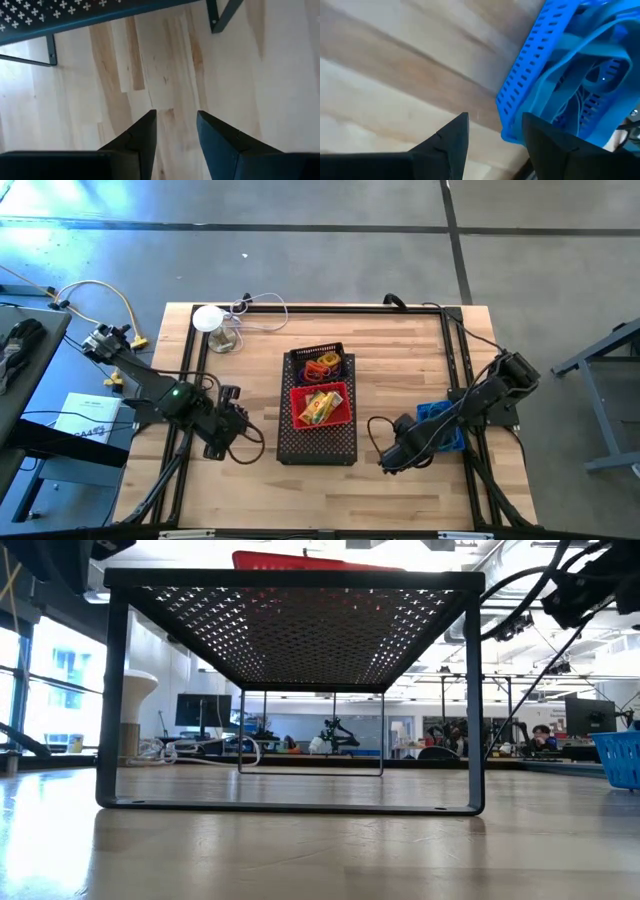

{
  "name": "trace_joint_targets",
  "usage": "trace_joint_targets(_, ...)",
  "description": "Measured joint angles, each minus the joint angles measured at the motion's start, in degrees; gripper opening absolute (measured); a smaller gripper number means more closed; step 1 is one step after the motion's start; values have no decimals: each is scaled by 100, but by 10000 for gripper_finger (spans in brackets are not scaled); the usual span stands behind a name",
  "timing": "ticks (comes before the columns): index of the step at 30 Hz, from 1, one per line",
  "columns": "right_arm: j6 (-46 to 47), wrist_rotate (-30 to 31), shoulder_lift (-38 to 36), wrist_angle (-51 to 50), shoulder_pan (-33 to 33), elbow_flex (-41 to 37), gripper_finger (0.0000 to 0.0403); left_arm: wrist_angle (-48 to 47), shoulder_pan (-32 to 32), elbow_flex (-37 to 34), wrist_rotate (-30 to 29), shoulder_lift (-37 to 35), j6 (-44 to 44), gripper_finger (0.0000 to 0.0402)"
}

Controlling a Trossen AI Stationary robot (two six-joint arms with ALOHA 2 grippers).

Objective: Pick & Place Office Desk Supplies
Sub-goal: Put the blue bin on the shelf

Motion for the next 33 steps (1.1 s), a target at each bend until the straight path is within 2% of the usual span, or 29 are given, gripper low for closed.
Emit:
trace_joint_targets(5,463,134,-4,39,-88,-185,171,4,-297,0,0,0,-263,132)
trace_joint_targets(8,473,-23,-4,87,-133,-429,171,42,-487,0,-18,0,-278,132)
trace_joint_targets(19,196,26,-4,488,-370,-785,166,348,-994,0,-60,0,-277,132)
trace_joint_targets(22,146,29,-4,481,-438,-784,141,383,-1090,0,-221,0,-277,132)
trace_joint_targets(26,84,13,-4,485,-472,-785,88,442,-1207,0,-306,0,-282,132)
trace_joint_targets(33,73,26,-4,466,-495,-784,10,466,-1436,0,-320,0,-682,132)
